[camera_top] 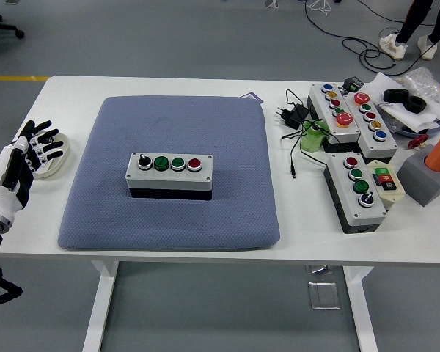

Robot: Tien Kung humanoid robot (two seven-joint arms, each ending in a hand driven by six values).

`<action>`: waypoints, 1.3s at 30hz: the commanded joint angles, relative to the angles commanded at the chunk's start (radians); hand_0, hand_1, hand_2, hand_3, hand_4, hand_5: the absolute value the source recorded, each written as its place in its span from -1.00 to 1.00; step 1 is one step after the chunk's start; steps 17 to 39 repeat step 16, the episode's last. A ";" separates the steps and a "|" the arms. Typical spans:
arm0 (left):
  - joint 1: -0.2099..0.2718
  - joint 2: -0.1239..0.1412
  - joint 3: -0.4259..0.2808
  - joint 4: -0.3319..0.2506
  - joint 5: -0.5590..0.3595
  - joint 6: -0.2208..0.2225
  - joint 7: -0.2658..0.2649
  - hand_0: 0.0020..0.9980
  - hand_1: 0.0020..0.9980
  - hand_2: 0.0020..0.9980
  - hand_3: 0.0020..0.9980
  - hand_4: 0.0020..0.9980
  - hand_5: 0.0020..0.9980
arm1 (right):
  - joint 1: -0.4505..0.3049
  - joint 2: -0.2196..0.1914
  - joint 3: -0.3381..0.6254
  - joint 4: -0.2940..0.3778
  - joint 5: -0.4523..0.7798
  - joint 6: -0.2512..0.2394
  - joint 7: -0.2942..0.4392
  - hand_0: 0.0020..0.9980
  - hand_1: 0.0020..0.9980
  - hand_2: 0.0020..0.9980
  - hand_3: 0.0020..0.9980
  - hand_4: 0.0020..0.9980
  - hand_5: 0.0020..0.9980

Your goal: Pick up the button,place it on the desk,press the button,press the button

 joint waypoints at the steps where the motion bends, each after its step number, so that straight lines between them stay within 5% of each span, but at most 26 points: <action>1: 0.000 0.000 0.000 0.000 0.000 0.000 0.000 0.35 0.51 0.66 0.68 0.37 1.00 | 0.000 0.000 0.000 0.000 0.000 0.000 0.000 0.26 -0.05 0.08 0.16 -0.44 -0.96; 39: -0.002 -0.005 0.002 0.005 0.002 -0.004 0.005 0.35 0.51 0.66 0.68 0.36 1.00 | 0.007 0.001 -0.003 0.000 0.001 -0.002 0.000 0.26 -0.05 0.08 0.16 -0.44 -0.96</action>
